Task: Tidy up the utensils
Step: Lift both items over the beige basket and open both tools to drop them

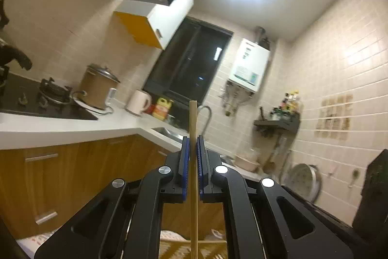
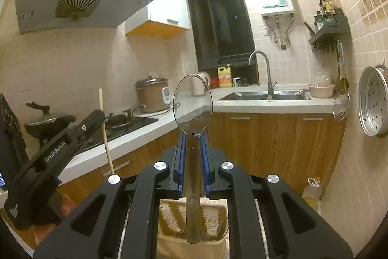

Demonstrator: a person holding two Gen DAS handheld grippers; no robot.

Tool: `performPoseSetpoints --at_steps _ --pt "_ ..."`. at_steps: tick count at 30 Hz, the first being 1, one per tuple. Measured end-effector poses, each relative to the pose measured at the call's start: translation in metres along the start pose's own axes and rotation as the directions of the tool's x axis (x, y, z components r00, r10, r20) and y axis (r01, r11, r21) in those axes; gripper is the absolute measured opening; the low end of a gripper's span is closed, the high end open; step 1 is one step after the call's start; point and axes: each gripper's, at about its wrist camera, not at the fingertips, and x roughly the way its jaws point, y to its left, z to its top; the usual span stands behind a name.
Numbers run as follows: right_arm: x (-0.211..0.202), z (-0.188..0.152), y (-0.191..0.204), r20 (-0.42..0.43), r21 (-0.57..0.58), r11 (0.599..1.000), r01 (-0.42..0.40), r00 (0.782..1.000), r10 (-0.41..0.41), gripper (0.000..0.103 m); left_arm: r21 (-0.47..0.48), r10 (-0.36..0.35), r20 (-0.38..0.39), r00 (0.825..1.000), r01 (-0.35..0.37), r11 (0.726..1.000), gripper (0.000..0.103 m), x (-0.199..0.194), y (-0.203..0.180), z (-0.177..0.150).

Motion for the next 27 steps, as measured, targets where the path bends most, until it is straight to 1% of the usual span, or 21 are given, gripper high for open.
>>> performPoseSetpoints --at_steps 3,6,12,15,17,19,20,21,22,23,25,27 --pt "0.016 -0.01 -0.009 0.02 0.014 1.0 0.004 1.0 -0.004 0.01 0.018 0.037 0.013 0.999 -0.037 0.999 0.004 0.01 0.001 -0.012" --pt "0.026 -0.024 -0.008 0.047 -0.015 0.999 0.045 0.998 -0.044 0.01 0.054 0.068 0.015 0.998 -0.069 0.996 0.004 0.019 -0.002 -0.025" --pt "0.04 -0.046 -0.015 0.053 -0.014 0.999 0.04 0.998 -0.039 0.01 0.086 0.11 0.01 0.994 -0.111 0.99 0.004 0.027 0.001 -0.046" --pt "0.041 -0.054 -0.018 0.042 -0.001 1.0 0.02 0.999 -0.02 0.011 0.085 0.122 0.007 0.993 -0.122 0.989 0.004 0.029 0.006 -0.05" --pt "0.038 -0.057 -0.02 0.047 0.011 1.0 0.02 0.999 -0.021 0.011 0.07 0.118 -0.009 0.993 -0.117 0.991 0.005 0.03 0.01 -0.049" --pt "0.037 -0.058 -0.022 0.033 0.015 1.0 0.018 0.999 -0.019 0.011 0.052 0.108 -0.033 0.994 -0.106 0.993 0.005 0.029 0.015 -0.045" --pt "0.035 -0.058 -0.024 0.029 0.02 1.0 0.013 0.999 -0.014 0.011 0.049 0.103 -0.04 0.994 -0.102 0.994 0.007 0.028 0.016 -0.044" --pt "0.033 -0.058 -0.025 0.027 0.023 1.0 0.013 1.0 -0.013 0.012 0.046 0.095 -0.052 0.994 -0.092 0.995 0.017 0.026 0.018 -0.042" --pt "0.03 -0.058 -0.026 0.019 0.029 1.0 0.014 1.0 -0.014 0.015 0.046 0.089 -0.06 0.994 -0.086 0.995 0.031 0.023 0.019 -0.039" --pt "0.027 -0.058 -0.026 0.013 0.032 0.999 0.013 1.0 -0.014 0.016 0.046 0.092 -0.061 0.994 -0.09 0.995 0.034 0.02 0.019 -0.038" --pt "0.02 -0.058 -0.026 0.004 0.037 0.999 0.015 1.0 -0.015 0.017 0.04 0.092 -0.057 0.994 -0.09 0.995 0.034 0.011 0.022 -0.034" --pt "0.012 -0.059 -0.025 -0.006 0.034 0.999 0.015 1.0 -0.015 0.017 0.038 0.078 -0.074 0.994 -0.075 0.996 0.035 0.003 0.024 -0.027"
